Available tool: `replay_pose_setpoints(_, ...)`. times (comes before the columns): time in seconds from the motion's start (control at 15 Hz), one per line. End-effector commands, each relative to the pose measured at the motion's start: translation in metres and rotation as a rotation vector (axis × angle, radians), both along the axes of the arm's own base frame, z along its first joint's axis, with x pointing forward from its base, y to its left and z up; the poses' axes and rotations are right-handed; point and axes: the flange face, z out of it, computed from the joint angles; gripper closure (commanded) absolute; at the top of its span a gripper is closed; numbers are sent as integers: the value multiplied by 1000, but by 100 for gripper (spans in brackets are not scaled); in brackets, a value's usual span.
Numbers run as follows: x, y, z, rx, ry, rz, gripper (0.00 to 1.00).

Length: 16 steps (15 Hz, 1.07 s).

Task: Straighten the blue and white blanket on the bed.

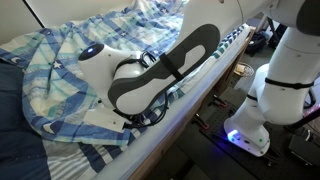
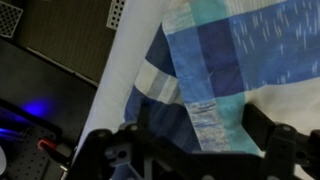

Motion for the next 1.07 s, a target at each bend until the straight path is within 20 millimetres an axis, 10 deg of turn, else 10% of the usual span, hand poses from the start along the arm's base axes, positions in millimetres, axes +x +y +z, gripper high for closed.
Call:
replay_pose_setpoints(0.0,6,7,-1,-6,-26,-2,37)
replay_pose_setpoints(0.53,10,9,0,-12,-39,9,97)
replay_pose_setpoints(1.0,-4,46,55,15,-8,164,99)
